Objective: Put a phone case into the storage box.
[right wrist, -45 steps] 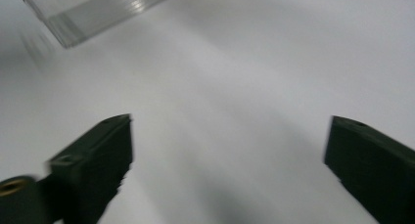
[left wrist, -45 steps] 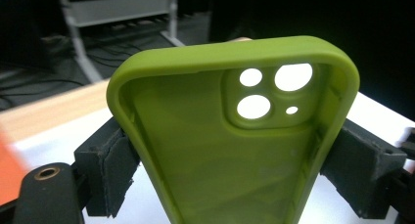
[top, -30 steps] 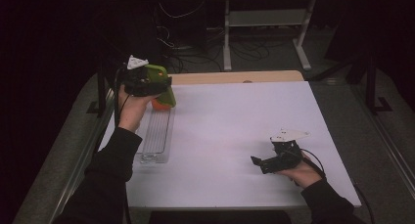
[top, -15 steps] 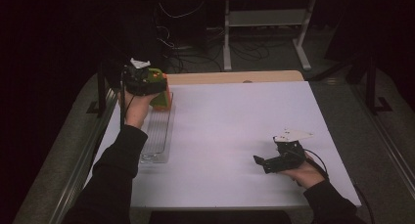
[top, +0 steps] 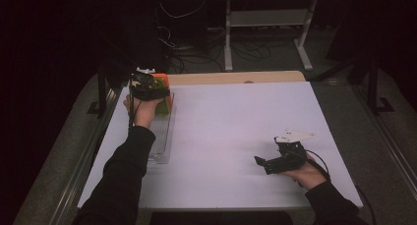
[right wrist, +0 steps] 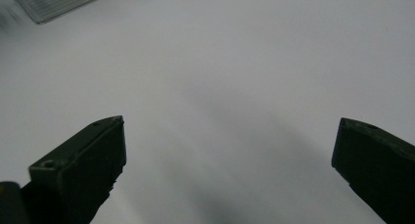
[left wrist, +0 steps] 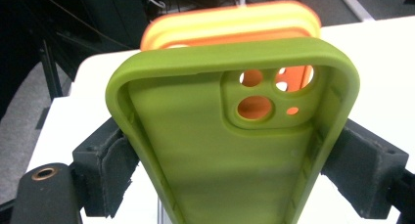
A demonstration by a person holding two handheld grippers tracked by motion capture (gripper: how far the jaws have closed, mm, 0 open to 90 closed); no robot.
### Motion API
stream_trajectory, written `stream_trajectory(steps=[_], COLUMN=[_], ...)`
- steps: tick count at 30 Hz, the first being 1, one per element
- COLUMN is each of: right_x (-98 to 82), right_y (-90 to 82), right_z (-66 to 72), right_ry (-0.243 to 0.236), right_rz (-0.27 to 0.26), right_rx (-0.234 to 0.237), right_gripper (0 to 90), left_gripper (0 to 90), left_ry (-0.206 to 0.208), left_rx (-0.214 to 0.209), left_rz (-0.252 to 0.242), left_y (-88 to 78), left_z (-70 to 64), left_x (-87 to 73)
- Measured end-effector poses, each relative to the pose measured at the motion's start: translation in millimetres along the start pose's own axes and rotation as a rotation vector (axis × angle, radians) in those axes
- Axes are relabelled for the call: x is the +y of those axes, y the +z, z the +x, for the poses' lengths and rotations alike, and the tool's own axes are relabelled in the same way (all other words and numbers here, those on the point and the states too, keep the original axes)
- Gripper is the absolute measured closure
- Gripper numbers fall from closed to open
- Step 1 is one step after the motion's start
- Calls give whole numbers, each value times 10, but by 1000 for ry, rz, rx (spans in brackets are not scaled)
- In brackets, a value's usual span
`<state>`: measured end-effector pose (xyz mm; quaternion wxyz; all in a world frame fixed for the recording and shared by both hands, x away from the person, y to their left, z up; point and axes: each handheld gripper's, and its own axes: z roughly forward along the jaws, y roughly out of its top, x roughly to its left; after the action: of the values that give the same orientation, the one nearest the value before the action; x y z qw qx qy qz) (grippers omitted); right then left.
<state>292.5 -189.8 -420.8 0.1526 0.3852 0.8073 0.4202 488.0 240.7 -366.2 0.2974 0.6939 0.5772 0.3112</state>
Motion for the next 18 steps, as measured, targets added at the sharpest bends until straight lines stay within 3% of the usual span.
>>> stream_trajectory(steps=[5, 8, 12, 14, 18], right_x=[1, 1, 0, -1, 1], right_y=[-1, 0, 0, -2, -3], right_z=[7, 18, 16, 13, 10], right_ry=[-3, 0, 1, 4, 4], right_rz=[-2, 0, 2, 1, 0], right_rx=[-2, 1, 1, -1, -2], right_gripper=[0, 0, 0, 0, 0], left_gripper=[108, 5, 0, 0, 0], left_ry=[3, -7, -12, 15, 26], left_rx=[-8, -39, -83, -90, -122], left_rz=[6, 1, -19, -17, -34], left_y=[33, 25, -78, -151, -321], left_z=[9, 47, 125, 171, 241], left_x=[-26, -20, 6, 14, 12])
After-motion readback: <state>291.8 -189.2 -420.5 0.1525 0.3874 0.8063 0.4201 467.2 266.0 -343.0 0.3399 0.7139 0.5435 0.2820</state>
